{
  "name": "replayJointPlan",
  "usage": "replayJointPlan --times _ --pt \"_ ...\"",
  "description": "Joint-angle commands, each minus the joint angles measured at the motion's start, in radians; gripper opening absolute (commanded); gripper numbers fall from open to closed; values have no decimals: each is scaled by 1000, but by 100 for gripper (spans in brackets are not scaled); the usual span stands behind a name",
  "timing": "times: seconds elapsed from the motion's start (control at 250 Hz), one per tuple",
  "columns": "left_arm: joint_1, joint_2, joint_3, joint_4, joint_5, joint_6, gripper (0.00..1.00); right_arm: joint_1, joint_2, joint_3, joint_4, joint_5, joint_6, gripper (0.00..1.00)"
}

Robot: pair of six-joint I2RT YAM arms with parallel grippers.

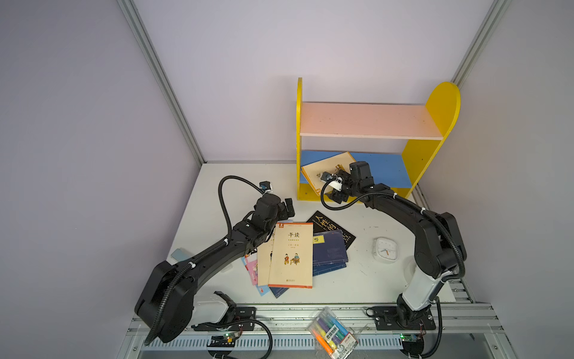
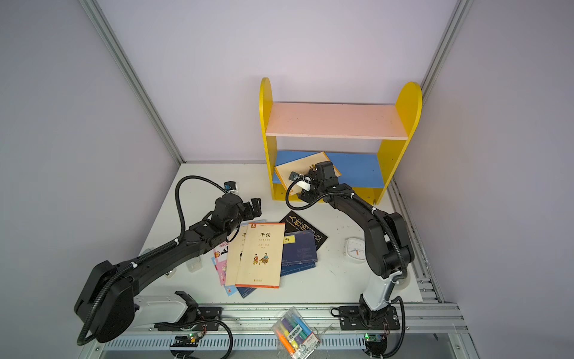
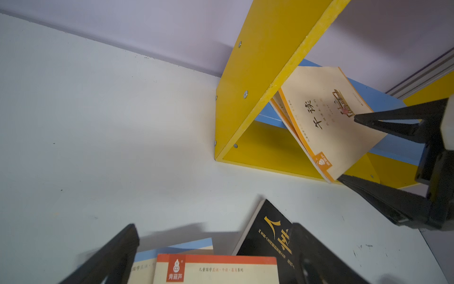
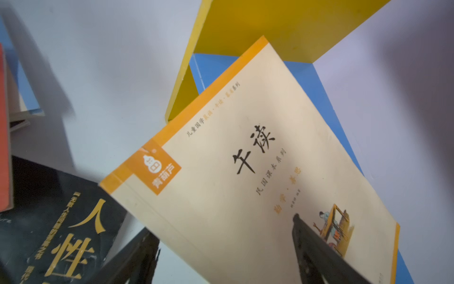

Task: Stacking books/files
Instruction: Move the book to the bookshelf.

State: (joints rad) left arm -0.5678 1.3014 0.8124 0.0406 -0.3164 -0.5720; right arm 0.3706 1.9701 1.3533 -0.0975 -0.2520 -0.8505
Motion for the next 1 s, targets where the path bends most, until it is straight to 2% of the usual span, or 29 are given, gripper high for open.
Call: replayJointPlan --times 0.0,0.276,0.487,0.791,0.994 --pt "0 -8 -2 -9 1 8 98 7 33 75 -34 1 95 86" --pt "0 -9 -5 -17 1 11 98 52 136 220 -103 66 203 86" --pt "0 -9 -4 -32 -1 17 98 63 122 212 -63 79 210 88" --pt "1 -13 -10 -37 -10 22 98 46 16 175 -217 12 60 89" --pt "0 -16 -10 -30 -5 23 98 42 31 183 -289 9 -27 89"
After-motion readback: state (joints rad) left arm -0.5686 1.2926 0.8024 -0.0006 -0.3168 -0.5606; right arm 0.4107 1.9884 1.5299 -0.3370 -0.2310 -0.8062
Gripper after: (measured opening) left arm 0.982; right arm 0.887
